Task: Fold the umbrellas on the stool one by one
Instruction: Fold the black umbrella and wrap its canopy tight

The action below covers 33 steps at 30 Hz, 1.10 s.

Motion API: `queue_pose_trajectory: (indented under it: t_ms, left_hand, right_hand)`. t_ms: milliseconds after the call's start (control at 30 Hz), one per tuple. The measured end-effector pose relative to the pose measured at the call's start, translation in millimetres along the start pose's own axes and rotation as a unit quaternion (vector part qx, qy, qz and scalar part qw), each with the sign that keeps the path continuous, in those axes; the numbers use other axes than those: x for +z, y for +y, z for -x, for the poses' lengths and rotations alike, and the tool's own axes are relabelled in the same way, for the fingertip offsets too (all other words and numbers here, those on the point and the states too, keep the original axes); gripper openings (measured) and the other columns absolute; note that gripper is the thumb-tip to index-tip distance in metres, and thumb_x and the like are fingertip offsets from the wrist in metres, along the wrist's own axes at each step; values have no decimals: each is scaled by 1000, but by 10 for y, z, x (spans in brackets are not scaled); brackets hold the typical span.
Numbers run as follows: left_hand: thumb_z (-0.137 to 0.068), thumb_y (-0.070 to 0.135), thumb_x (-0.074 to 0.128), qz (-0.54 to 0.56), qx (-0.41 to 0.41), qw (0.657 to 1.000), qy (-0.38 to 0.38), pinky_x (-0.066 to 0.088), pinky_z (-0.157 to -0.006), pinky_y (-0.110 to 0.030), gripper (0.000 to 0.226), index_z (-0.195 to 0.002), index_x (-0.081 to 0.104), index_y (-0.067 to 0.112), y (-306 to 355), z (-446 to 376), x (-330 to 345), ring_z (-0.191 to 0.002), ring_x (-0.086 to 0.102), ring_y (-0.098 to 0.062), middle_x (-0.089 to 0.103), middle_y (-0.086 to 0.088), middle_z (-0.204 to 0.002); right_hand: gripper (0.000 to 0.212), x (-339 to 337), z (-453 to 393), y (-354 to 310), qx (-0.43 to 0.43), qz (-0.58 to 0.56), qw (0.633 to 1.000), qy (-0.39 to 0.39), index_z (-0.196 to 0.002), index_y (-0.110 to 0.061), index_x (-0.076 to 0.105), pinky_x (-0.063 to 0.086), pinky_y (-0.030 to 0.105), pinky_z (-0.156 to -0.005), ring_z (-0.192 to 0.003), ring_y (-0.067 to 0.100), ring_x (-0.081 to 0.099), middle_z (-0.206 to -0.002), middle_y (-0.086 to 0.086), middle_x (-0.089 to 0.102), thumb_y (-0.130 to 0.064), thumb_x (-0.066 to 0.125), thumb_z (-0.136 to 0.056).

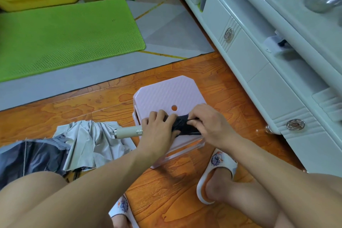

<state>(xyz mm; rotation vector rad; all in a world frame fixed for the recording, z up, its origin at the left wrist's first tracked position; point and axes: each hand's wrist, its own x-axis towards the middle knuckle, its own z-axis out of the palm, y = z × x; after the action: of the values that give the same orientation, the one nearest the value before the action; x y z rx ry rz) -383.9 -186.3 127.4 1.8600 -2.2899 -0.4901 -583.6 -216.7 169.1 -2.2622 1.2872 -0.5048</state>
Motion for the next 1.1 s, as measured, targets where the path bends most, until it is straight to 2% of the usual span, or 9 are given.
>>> queue_pose_trajectory:
  t_ms: [233, 300, 400, 533, 700, 800, 933, 1033, 1100]
  left_hand:
    - [-96, 19, 56, 52, 37, 995, -80, 33, -99, -39, 72, -160, 21, 21, -186, 15, -96, -122, 36, -26, 42, -4, -137]
    - [-94, 24, 64, 43, 48, 996, -69, 37, -95, -38, 69, -155, 32, 20, -240, -27, -139, -117, 42, -25, 48, -3, -129]
    - [-89, 36, 70, 3, 74, 996, -48, 39, -84, -39, 48, -130, 48, 24, -264, -23, -178, -104, 45, -24, 48, -1, -113]
    - [-88, 32, 67, -9, 123, 992, -28, 42, -79, -39, 42, -119, 40, 25, -276, 46, -114, -100, 41, -24, 40, -2, -113]
    - [-78, 14, 66, -58, 200, 978, 16, 38, -66, -39, 49, -117, 38, 21, -266, 105, -187, -98, 47, -29, 47, -9, -116]
    - [-74, 8, 66, -102, 173, 977, 69, 44, -64, -44, 46, -113, 44, 16, -274, 87, -223, -95, 48, -34, 50, -12, -110]
    - [-77, 10, 67, -74, 109, 989, 69, 42, -55, -40, 41, -109, 43, 18, -330, 58, -178, -89, 46, -33, 47, -11, -106]
    - [-79, 13, 67, -117, 154, 979, 66, 41, -60, -41, 40, -114, 48, 15, -361, 130, -119, -94, 50, -34, 51, -13, -108]
    - [-79, 12, 66, -141, 179, 971, 74, 42, -63, -44, 41, -117, 50, 13, -356, 165, -86, -96, 52, -35, 53, -15, -109]
  right_hand:
    - [6, 14, -154, 46, 71, -28, 996, -37, -90, -23, 65, 46, 34, -72, -80, 11, 56, -82, -8, 62, -21, 67, -96]
    - [6, 32, -178, 28, 72, -21, 996, -42, -90, -24, 66, 46, 34, -71, -79, 12, 57, -82, -9, 63, -22, 66, -96]
    - [3, 48, -128, 13, 70, -22, 997, -24, -91, -21, 71, 47, 30, -74, -81, 13, 61, -85, -6, 68, -19, 70, -93]
    - [10, -33, 83, -71, 72, -88, 993, -23, -88, -16, 78, 51, 29, -79, -86, 10, 66, -87, -6, 72, -8, 79, -83]
    - [17, -119, 224, -137, 105, -170, 978, -53, -88, -18, 80, 57, 34, -82, -91, 15, 69, -88, -8, 74, -2, 78, -84]
    - [17, -125, 144, -149, 97, -184, 977, -51, -88, -20, 79, 55, 34, -87, -92, 15, 69, -90, -8, 74, -4, 78, -85]
    - [6, 57, 111, -165, 15, -102, 991, -90, -84, -21, 76, 34, 34, -114, -93, 10, 66, -89, -10, 71, -15, 78, -84]
    - [5, 67, 124, -155, 1, -70, 997, -43, -87, -22, 77, 49, 37, -93, -103, 11, 61, -94, -10, 66, -24, 72, -87]
    - [14, 42, 97, -151, -67, 10, 998, -11, -85, -19, 75, 47, 37, -88, -99, 16, 60, -89, -8, 66, -27, 65, -90]
